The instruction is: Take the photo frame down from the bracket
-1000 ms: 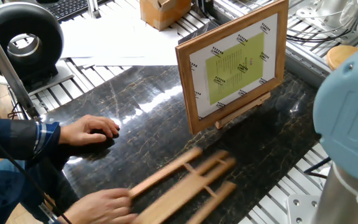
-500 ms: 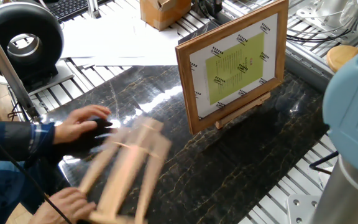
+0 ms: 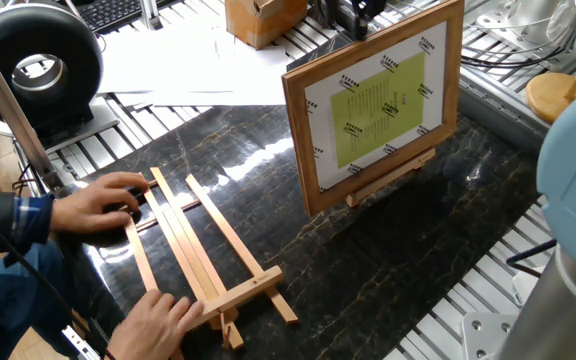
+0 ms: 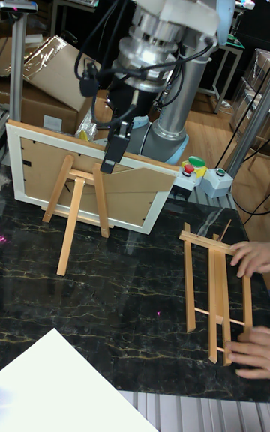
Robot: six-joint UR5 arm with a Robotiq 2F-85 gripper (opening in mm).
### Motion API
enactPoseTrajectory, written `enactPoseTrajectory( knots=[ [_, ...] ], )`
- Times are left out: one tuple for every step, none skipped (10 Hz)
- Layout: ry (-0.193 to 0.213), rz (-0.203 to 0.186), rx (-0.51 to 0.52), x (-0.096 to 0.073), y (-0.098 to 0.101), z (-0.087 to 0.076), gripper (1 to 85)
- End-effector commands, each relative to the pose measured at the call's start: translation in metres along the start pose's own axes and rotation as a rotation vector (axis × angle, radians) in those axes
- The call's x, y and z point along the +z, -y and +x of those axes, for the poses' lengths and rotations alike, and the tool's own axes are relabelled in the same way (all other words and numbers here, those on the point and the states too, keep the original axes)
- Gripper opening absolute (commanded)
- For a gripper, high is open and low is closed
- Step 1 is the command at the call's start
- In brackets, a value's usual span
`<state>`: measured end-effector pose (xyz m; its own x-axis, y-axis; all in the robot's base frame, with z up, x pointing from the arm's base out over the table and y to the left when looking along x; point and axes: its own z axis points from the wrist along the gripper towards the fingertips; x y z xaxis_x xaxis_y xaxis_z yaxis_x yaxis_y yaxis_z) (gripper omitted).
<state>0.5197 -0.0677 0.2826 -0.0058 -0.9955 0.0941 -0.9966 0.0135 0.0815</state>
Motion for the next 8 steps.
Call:
enactPoseTrajectory(
  knots=[
    [0.009,-0.020,-0.027,-0.001,-0.006,0.000,58.3],
    [0.001,-0.018,-0.033,-0.004,-0.003,0.000,58.3],
    [-0.008,-0.009,-0.041,-0.006,0.002,0.000,58.3],
    [-0.024,0.003,-0.052,-0.011,0.008,0.002,58.3],
    [-0.041,0.005,-0.057,-0.017,0.010,0.005,58.3],
    [-0.051,-0.001,-0.061,-0.023,0.009,0.006,58.3],
    [-0.068,-0.002,-0.065,-0.028,0.008,0.011,58.3],
    [-0.085,-0.002,-0.069,-0.030,0.004,0.017,58.3]
  ],
)
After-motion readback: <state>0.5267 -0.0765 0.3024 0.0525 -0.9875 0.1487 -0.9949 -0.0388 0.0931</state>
